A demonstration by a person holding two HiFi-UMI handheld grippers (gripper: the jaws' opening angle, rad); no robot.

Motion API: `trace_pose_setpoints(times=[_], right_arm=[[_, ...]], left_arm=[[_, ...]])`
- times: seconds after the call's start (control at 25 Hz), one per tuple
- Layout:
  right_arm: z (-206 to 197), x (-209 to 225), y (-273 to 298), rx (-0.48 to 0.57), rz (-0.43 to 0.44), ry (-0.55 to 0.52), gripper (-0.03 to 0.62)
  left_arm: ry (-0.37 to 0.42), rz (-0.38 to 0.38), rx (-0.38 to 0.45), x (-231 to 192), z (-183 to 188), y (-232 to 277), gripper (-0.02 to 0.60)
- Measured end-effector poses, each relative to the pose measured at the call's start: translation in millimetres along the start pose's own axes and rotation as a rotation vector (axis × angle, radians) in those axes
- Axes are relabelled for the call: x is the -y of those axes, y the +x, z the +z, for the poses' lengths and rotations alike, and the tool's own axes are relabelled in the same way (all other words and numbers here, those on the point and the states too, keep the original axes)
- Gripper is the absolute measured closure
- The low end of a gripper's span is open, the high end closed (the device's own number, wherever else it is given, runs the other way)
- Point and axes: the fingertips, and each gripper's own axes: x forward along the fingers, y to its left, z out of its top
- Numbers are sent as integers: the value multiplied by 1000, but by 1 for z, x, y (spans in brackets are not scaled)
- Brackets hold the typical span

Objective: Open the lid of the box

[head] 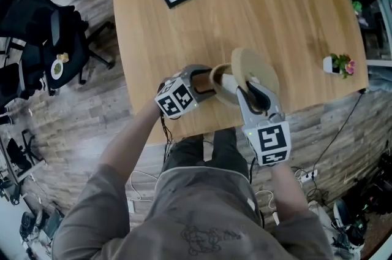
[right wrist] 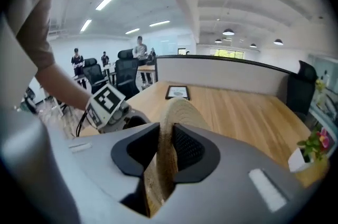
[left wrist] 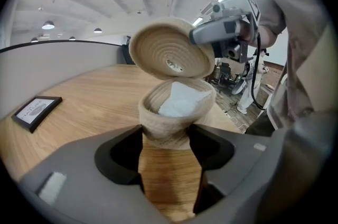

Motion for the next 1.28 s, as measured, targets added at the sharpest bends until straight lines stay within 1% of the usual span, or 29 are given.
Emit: trace_pose_setpoints(times=[0.12,0.2,0.32,0.44,0.52,0.6,0.68,0.72,0.76,0.84,0.88,0.96,1.04,1.12,1.2,1.28], right_arm=[[14,31,-20,104,-66,143,511],[15,54,-35,162,-125,250,516],[1,90,-57,219,-212,453,519],[-19,117,-77,264,-262,646,520],[-30,129,-88,284,-286,729,520],[-38,136,-95,299,-300,771,520],[-37,142,-100,310,-310,766,520],[-32,144,-103,315,-314,749,520],[-27,146,-106,321,-319,727,520],[-13,149,-113,334,-338,671,520],[-5,150,-116,343,-347,638,520],[15,150,-122,371,-349,576,520],[37,149,-128,408,-332,536,520],[60,144,-135,448,-306,499,520],[86,137,-144,491,-279,454,520],[112,128,-154,533,-251,406,520]], left_arm=[[-4,7,-10,-1,2,0,305],[-4,8,-12,-2,7,-2,305],[-19,9,-12,-2,7,-3,305],[-32,14,-17,-1,7,-3,307],[-46,26,-25,-1,6,-2,305],[-69,52,-51,1,-2,-2,308],[-88,93,-72,0,-5,-5,321],[-102,117,-76,-2,-4,-9,334],[-118,145,-81,-5,-4,-14,334],[-148,224,-94,-14,-7,-28,339],[-162,272,-88,-19,-6,-38,358],[-195,362,-49,-31,10,-61,368],[-226,430,3,-42,33,-85,368],[-241,493,51,-51,57,-108,377],[-235,551,107,-58,85,-133,377],[-210,588,173,-60,118,-156,379]])
